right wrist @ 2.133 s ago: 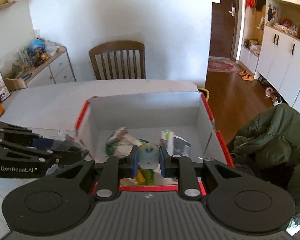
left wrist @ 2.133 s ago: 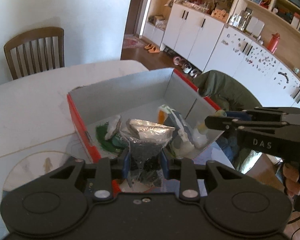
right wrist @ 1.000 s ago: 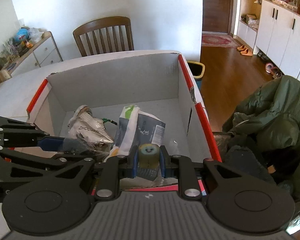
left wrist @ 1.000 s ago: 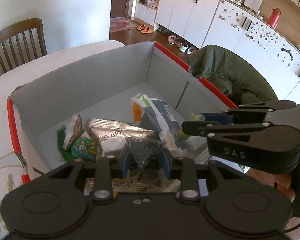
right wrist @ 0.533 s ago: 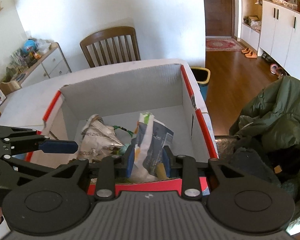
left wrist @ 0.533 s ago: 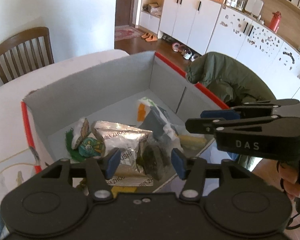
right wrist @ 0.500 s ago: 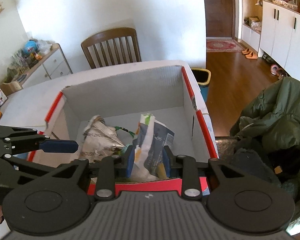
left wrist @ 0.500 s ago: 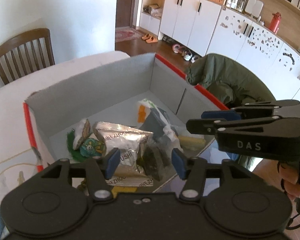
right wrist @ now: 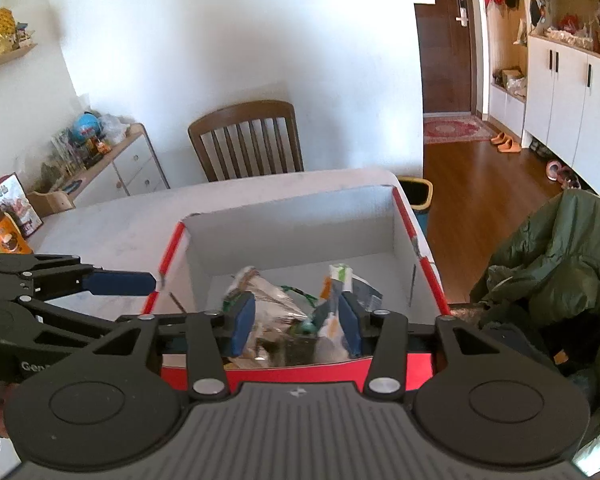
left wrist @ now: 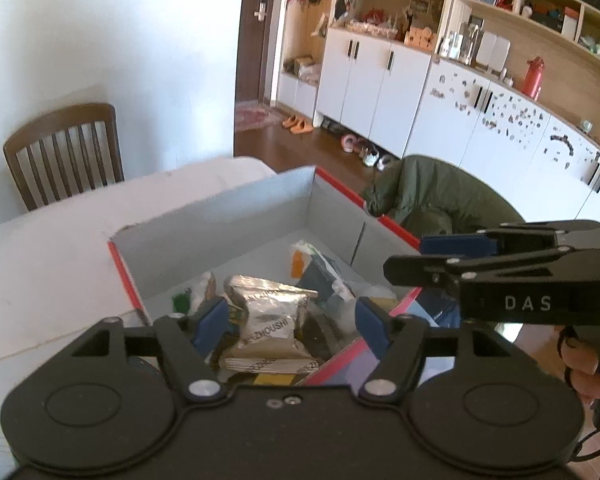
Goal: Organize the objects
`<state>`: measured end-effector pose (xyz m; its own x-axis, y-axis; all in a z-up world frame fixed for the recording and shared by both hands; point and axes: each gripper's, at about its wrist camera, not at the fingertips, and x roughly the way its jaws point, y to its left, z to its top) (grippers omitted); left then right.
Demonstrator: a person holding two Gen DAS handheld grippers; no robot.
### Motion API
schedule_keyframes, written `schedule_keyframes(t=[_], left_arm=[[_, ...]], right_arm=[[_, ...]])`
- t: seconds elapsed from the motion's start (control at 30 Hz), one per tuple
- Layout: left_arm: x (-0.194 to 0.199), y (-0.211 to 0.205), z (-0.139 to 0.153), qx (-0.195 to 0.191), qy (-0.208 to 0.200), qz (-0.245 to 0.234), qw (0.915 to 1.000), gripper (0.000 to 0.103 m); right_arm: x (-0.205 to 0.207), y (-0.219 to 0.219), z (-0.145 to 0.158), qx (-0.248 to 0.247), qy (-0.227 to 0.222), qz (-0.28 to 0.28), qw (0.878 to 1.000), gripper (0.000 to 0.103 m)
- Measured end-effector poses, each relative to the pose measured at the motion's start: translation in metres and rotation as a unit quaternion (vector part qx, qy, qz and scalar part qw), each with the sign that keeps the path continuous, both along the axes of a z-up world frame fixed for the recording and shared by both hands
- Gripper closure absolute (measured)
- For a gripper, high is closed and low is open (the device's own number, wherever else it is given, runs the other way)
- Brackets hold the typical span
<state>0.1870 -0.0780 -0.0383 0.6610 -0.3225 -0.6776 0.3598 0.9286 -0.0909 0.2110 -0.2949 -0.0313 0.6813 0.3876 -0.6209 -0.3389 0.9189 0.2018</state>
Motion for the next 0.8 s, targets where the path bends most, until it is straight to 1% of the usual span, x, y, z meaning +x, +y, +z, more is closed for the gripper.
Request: schedule_keyframes(t=[0.03,0.23,0.4,0.5,0.63,0.67,0.7,0.73,0.8], left_arm=[[-0.004,0.004,0.003,-0.001,-0.005,0.000,1.0000,0.032],[-0.019,0.024,0.016,-0.010,-0.022,0.005,0.9997,0.032],[-0.031,0.039,0.024,-0.017,-0.034,0.012,0.9992,0.030],[-0.038,0.047,0.028,-0.019,-0.042,0.016,0.9988,0.026],[-0.046,0.057,0.031,-0.025,-0.048,0.018,0.9984,0.021],[-0.048,0.059,0.032,-0.025,-0.049,0.018,0.9983,0.019],[-0.050,0.060,0.032,-0.024,-0.051,0.018,0.9982,0.018],[-0.052,0.062,0.033,-0.024,-0.054,0.020,0.9981,0.015],[-0.055,0.065,0.034,-0.029,-0.055,0.022,0.9978,0.011]], right_arm=[[-0.003,0.003,0.003,0.002,-0.003,0.000,1.000,0.053],[-0.024,0.017,0.017,0.006,-0.019,0.006,1.000,0.052],[-0.038,0.027,0.025,0.008,-0.029,0.006,1.000,0.047],[-0.048,0.031,0.029,0.008,-0.036,0.006,0.999,0.041],[-0.059,0.037,0.033,0.007,-0.043,0.006,0.999,0.039],[-0.061,0.038,0.034,0.007,-0.044,0.005,0.999,0.033],[-0.064,0.040,0.034,0.007,-0.046,0.004,0.999,0.030],[-0.067,0.040,0.035,0.007,-0.050,0.002,0.999,0.027],[-0.072,0.042,0.036,0.006,-0.055,-0.001,0.998,0.027]])
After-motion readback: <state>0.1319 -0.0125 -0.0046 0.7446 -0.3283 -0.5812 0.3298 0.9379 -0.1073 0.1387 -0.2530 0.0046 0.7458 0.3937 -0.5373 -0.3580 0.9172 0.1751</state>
